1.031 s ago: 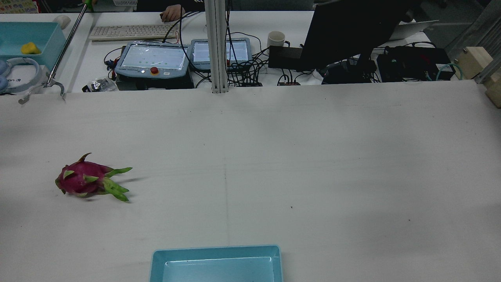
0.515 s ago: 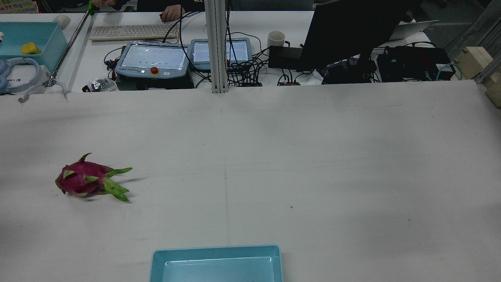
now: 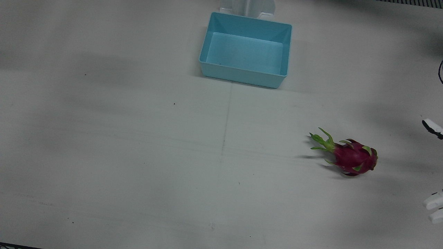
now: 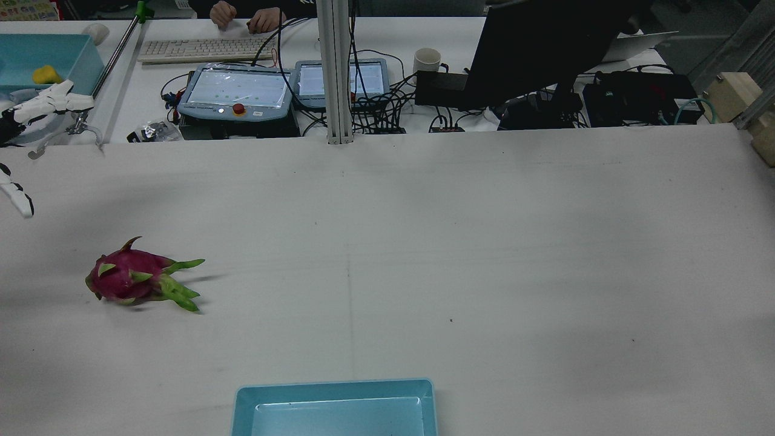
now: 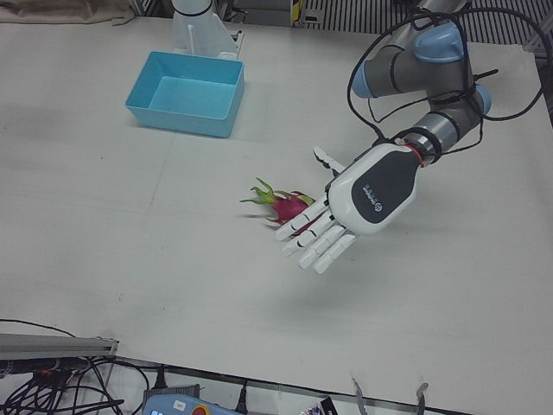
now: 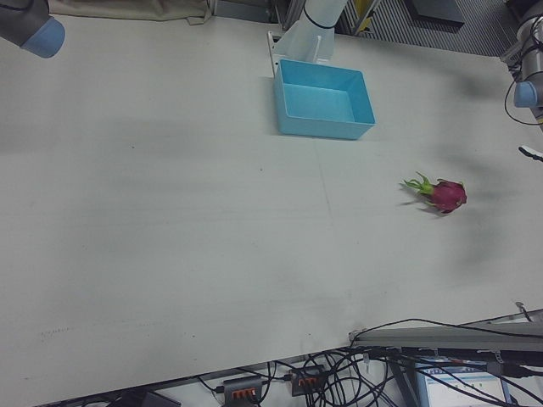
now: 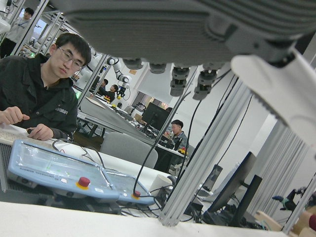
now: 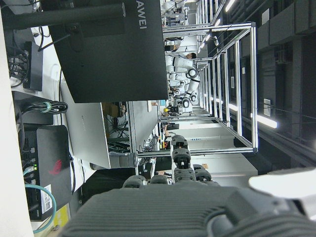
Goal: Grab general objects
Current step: 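Move the left hand down toward the pink dragon fruit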
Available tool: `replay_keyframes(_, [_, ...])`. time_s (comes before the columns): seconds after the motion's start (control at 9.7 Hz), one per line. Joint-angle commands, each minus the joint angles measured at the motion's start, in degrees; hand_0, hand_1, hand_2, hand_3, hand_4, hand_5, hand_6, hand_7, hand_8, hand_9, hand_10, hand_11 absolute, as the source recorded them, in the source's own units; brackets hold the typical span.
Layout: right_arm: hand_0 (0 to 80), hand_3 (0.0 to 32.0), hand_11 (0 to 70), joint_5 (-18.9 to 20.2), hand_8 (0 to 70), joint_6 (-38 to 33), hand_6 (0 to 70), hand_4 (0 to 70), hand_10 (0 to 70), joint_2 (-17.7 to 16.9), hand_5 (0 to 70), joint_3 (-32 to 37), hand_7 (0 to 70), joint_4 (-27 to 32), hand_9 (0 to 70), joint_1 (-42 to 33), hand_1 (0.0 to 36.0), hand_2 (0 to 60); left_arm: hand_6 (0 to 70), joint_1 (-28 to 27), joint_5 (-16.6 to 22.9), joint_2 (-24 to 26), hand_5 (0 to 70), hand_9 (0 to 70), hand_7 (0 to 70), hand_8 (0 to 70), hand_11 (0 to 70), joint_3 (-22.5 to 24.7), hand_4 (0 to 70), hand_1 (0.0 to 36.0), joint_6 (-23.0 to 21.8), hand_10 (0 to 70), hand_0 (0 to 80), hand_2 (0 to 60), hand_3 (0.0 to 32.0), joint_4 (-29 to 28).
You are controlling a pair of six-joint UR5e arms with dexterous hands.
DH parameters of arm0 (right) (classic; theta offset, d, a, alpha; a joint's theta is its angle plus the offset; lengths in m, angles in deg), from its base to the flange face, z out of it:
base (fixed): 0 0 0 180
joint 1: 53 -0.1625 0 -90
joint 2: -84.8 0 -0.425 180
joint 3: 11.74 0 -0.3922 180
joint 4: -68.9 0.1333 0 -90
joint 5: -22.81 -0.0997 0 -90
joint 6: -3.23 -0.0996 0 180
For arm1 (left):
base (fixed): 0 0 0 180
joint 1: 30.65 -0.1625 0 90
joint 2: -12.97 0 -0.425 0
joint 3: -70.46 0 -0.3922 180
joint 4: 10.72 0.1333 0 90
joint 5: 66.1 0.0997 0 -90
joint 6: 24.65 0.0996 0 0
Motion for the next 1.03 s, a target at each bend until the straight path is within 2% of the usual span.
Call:
replay_keyframes(0.0, [0.0, 0.0, 0.0, -0.06, 0.0, 0.00, 0.0, 0.0, 0.0, 0.00, 0.0, 0.00, 0.0, 0.00, 0.0, 0.00, 0.0, 0.0, 1.1, -9.01, -3.24, -0.01, 9.5, 1.5, 14.5, 0.0, 0.0, -0.29, 0.0, 17.2, 13.54, 0.0, 53.7, 0.0, 4.4, 1.83])
replay_keyframes(0.1, [0.0, 0.0, 0.0, 0.02, 0.0, -0.09, 0.0, 0.0, 0.0, 0.00, 0.0, 0.00, 0.0, 0.00, 0.0, 0.00, 0.0, 0.0, 0.0, -10.78, -4.56, -0.10, 7.7, 1.1, 12.7, 0.0, 0.0, -0.82, 0.0, 16.7, 16.19, 0.0, 53.1, 0.0, 7.8, 1.75])
replay_keyframes(0.21, [0.0, 0.0, 0.0, 0.02, 0.0, -0.09, 0.0, 0.0, 0.0, 0.00, 0.0, 0.00, 0.0, 0.00, 0.0, 0.00, 0.0, 0.0, 0.0, -11.93, -5.70, -0.10, 7.7, 1.1, 12.7, 0.0, 0.0, -0.82, 0.0, 16.7, 17.78, 0.0, 53.1, 0.0, 7.8, 1.75])
replay_keyframes(0.31, [0.0, 0.0, 0.0, 0.02, 0.0, -0.09, 0.0, 0.0, 0.0, 0.00, 0.0, 0.00, 0.0, 0.00, 0.0, 0.00, 0.0, 0.0, 0.0, -12.11, -5.89, -0.10, 5.2, 0.7, 10.7, 0.0, 0.0, -0.82, 0.0, 16.1, 18.84, 0.0, 52.1, 0.0, 13.4, 2.18])
replay_keyframes(0.41, [0.0, 0.0, 0.0, -0.06, 0.0, -0.09, 0.0, 0.0, 0.0, 0.00, 0.0, 0.00, 0.0, 0.00, 0.0, 0.00, 0.0, 0.0, 0.0, -12.12, -5.80, -0.10, 4.4, 0.5, 9.7, 0.0, 0.0, -0.30, 0.0, 17.7, 21.29, 0.0, 53.4, 0.0, 17.2, 4.45])
replay_keyframes(0.52, [0.0, 0.0, 0.0, 0.02, 0.0, -0.09, 0.0, 0.0, 0.0, 0.00, 0.0, 0.00, 0.0, 0.00, 0.0, 0.00, 0.0, 0.0, 0.0, -12.20, -5.80, -0.10, 4.4, 0.5, 9.7, 0.0, 0.0, -0.38, 0.0, 17.7, 24.88, 0.0, 53.4, 0.0, 17.2, 6.47])
replay_keyframes(0.62, [0.0, 0.0, 0.0, 0.02, 0.0, -0.09, 0.0, 0.0, 0.0, 0.00, 0.0, 0.00, 0.0, 0.00, 0.0, 0.00, 0.0, 0.0, 0.0, -12.20, -5.80, -0.10, 5.4, 0.2, 8.4, 0.0, 0.0, -0.91, 0.0, 18.2, 27.62, 0.0, 53.8, 0.0, 25.0, 8.32])
replay_keyframes(0.72, [0.0, 0.0, 0.0, 0.02, 0.0, -0.09, 0.0, 0.0, 0.0, 0.00, 0.0, 0.00, 0.0, 0.00, 0.0, 0.00, 0.0, 0.0, 0.0, -12.20, -5.80, -0.10, 5.4, 0.2, 8.4, 0.0, 0.0, -1.87, 0.0, 18.2, 29.47, 0.0, 53.8, 0.0, 25.0, 9.56])
replay_keyframes(0.82, [0.0, 0.0, 0.0, -0.06, 0.0, -0.09, 0.0, 0.0, 0.0, 0.00, 0.0, 0.09, 0.0, 0.00, 0.0, 0.00, 0.0, 0.0, 0.0, -12.12, -5.80, -0.27, 6.4, 0.1, 7.5, 0.0, 0.0, -2.92, 0.0, 17.8, 31.40, 0.0, 52.7, 0.0, 32.0, 9.92])
replay_keyframes(0.93, [0.0, 0.0, 0.0, 0.02, 0.0, -0.09, 0.0, 0.0, 0.0, 0.00, 0.0, 0.09, 0.0, 0.00, 0.0, 0.00, 0.0, 0.0, 0.0, -12.12, -5.80, -1.23, 5.5, 0.0, 6.9, 0.0, 0.0, -3.54, 0.0, 17.2, 32.55, 0.0, 52.1, 0.0, 32.0, 9.92])
